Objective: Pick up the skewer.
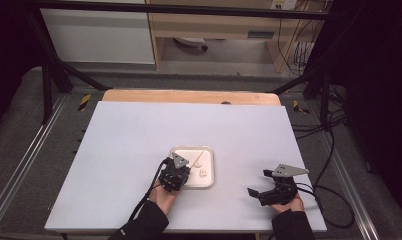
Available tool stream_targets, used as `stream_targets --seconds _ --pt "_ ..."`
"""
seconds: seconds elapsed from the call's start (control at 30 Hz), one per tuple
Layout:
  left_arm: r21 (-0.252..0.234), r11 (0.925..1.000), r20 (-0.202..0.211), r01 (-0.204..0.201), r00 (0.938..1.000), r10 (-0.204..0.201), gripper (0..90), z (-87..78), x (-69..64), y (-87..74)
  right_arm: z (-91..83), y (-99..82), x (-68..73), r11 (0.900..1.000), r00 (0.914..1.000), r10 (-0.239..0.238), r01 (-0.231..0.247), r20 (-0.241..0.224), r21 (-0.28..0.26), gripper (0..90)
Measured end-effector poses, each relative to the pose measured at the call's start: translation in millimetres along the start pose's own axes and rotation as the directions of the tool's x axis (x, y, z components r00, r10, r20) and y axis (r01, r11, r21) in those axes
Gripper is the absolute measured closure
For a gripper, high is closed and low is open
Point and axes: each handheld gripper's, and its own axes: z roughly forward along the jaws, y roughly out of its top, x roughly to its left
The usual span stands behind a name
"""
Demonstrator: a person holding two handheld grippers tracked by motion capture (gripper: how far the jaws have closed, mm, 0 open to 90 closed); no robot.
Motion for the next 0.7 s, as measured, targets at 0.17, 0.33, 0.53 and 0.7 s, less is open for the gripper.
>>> stream_targets --seconds 0.17,0.33,0.53,0.7 --pt "-0.03 0.9995 0.011 -0.007 0.9999 0.007 88.4 -7.1 4.1 1.2 -0.1 0.0 0.0 1.0 1.0 -0.003 0.003 0.0 -0.001 0.9" --pt "-0.04 0.9991 0.033 -0.013 0.9994 0.014 88.4 -12.7 8.0 1.9 -0.1 0.0 0.3 1.0 1.0 -0.004 0.004 0.0 0.0 1.0" --pt "-0.054 0.9979 0.065 -0.035 0.9971 0.039 88.4 -21.0 13.4 2.9 0.1 0.4 1.0 0.9999 0.9999 -0.012 0.012 0.003 0.0 1.0" --pt "-0.074 0.9964 0.092 -0.04 0.9947 0.047 88.4 -28.1 19.3 3.9 1.5 1.8 3.3 0.9995 0.9995 -0.03 0.03 0.01 0.011 1.0"
